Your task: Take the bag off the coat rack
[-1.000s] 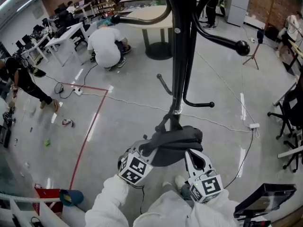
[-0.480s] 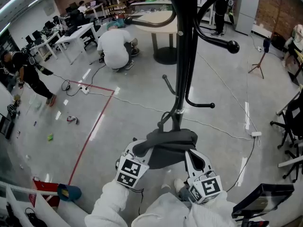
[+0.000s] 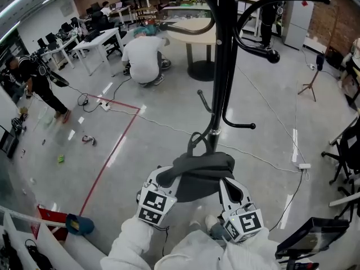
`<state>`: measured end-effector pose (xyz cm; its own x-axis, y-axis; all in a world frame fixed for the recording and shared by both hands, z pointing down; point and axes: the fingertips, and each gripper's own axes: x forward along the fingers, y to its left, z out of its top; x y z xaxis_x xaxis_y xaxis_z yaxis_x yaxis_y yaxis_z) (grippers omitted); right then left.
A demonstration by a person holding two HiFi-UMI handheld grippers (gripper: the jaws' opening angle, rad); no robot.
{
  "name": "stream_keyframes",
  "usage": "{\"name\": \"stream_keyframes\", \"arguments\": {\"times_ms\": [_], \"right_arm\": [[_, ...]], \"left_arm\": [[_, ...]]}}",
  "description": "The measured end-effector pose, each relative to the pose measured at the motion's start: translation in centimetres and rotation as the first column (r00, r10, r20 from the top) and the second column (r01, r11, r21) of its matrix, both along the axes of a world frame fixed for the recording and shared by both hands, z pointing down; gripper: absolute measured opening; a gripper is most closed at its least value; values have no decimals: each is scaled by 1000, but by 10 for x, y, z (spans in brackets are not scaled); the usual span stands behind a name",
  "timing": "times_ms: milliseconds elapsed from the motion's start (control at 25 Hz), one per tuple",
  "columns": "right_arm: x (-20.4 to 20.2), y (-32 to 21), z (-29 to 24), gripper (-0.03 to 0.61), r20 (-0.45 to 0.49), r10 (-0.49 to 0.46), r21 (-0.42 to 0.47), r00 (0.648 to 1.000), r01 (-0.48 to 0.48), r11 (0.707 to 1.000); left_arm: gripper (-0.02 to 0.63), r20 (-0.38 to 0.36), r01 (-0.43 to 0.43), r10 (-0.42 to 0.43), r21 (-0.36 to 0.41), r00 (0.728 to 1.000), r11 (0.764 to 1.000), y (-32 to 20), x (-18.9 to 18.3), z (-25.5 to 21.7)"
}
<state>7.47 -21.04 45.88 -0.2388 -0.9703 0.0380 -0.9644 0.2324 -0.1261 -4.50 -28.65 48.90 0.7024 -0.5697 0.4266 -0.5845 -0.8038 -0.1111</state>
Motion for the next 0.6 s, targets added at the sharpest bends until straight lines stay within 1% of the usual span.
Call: {"name": "stream_keyframes", "arguments": {"times_ms": [160,440,600], "right_arm": [[-4,1,0,12,8,-16,6,1000,16,1000],[-12,1,-4,12,13,-43,14,999,43,999],[-18,4,-7,12,6,-65,32,998,65,997]], "left_arm": [[57,-1,27,-27,2,1000,1000,4,-7,-2],[57,11,15,-16,39,1000,999,22,-12,-15],[57,10,36,-37,17,999,999,33,-15,-12]]}}
